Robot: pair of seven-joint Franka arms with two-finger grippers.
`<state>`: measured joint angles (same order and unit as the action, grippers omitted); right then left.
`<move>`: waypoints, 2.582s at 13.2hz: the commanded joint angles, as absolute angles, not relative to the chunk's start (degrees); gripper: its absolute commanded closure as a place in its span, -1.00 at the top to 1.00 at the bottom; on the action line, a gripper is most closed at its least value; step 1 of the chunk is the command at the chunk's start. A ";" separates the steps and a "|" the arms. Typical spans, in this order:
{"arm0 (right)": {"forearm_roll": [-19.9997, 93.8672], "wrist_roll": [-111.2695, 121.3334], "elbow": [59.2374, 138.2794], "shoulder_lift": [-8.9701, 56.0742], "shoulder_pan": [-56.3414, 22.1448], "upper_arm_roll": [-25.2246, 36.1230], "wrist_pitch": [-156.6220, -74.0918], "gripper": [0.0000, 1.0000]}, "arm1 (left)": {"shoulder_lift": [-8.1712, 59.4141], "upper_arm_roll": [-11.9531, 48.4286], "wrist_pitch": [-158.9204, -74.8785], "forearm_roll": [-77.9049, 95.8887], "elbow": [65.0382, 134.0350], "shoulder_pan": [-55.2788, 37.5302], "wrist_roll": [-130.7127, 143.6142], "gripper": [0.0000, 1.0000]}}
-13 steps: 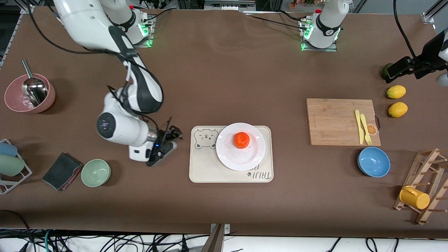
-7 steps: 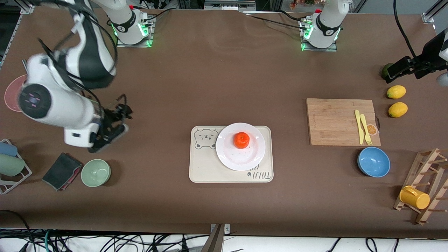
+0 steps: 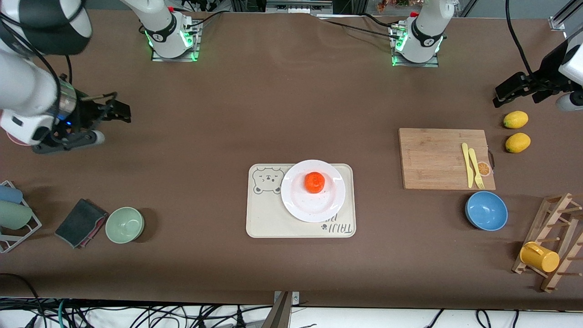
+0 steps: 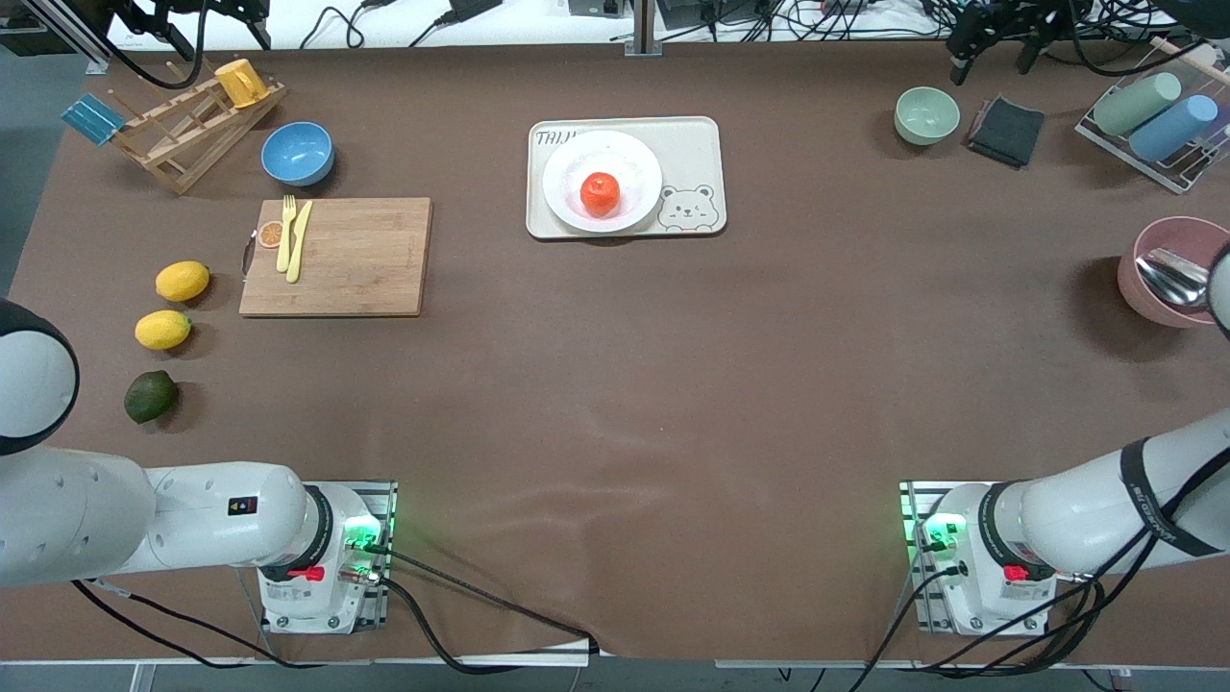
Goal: Place orange and plate with both arms
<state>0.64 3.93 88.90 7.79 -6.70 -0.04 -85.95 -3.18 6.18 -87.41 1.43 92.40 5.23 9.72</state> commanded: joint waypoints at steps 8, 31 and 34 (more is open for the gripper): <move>-0.18 2.11 94.83 -0.53 0.35 -1.06 -90.79 1.00 | -2.64 6.42 -86.40 -0.09 90.97 5.01 9.40 1.00; 0.17 2.99 93.69 0.97 0.44 -1.23 -91.14 1.00 | -2.55 8.61 -86.40 -0.18 90.44 5.62 9.58 1.00; 0.26 2.99 93.69 1.05 0.44 -1.14 -91.14 1.00 | -2.46 8.44 -86.40 -0.18 90.44 5.71 9.49 1.00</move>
